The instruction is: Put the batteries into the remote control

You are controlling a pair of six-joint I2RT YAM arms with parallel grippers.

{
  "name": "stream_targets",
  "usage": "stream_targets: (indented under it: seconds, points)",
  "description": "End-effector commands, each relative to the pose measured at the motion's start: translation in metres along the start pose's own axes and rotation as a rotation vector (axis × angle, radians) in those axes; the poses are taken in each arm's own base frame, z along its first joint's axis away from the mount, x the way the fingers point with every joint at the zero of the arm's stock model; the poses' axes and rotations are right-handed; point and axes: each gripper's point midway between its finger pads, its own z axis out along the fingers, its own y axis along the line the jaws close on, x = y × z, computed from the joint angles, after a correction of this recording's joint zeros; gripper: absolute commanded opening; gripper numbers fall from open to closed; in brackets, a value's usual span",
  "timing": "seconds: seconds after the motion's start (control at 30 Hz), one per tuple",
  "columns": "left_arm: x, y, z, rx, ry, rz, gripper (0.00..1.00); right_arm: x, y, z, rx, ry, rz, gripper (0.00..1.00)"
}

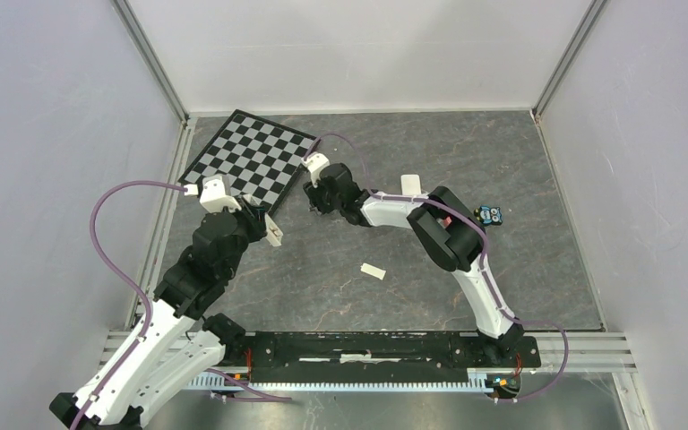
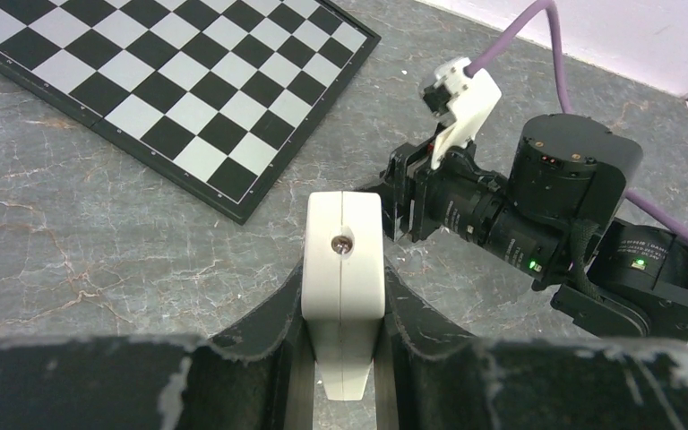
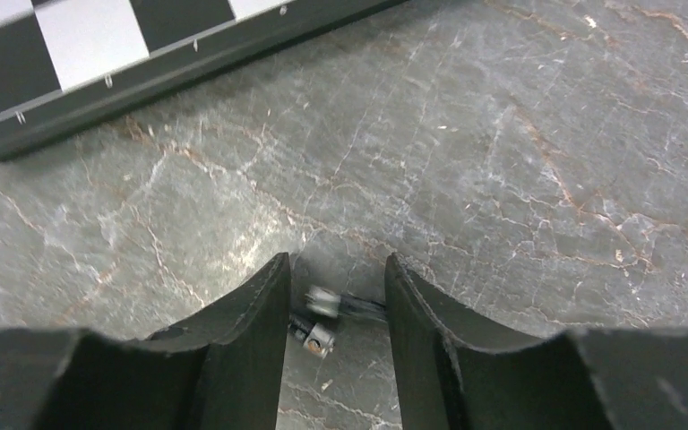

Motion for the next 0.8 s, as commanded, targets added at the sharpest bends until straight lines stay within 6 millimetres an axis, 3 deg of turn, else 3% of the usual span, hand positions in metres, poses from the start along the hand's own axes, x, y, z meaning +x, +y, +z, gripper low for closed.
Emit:
stream_targets:
  seconds: [0.0,0.3,0.5,0.77]
  points:
    - [-0.008,0.001,0.001,-0.01,-0.035,0.002,0.02,0.021,0.0,-0.011,-0.01,0.104,-0.179,0.46]
    - [0.0,-0.001,0.004,0.001,-0.016,-0.012,0.02,0.051,-0.005,-0.052,-0.003,0.215,-0.142,0.43]
    - [0.002,-0.002,0.004,0.008,-0.009,-0.016,0.02,0.053,-0.004,-0.074,-0.012,0.255,-0.101,0.44]
    - [0.003,-0.002,0.002,0.02,-0.009,-0.027,0.02,0.049,-0.026,-0.087,0.054,0.282,-0.078,0.45]
